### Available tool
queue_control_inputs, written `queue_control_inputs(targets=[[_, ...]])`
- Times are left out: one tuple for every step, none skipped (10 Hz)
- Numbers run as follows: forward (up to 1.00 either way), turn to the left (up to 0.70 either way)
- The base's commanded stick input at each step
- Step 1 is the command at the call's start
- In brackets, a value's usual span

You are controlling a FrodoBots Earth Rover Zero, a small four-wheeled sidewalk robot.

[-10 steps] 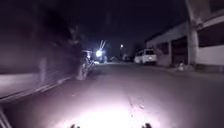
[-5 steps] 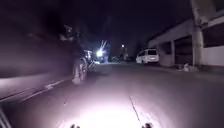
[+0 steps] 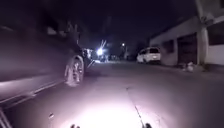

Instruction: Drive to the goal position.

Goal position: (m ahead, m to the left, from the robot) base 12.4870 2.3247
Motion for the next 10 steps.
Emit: queue_control_inputs(targets=[[0.70,0.00],[0.70,0.00],[0.70,0.00],[0.70,0.00],[0.70,0.00],[0.70,0.00],[0.70,0.00],[0.70,0.00],[0.70,0.00],[0.70,0.00]])
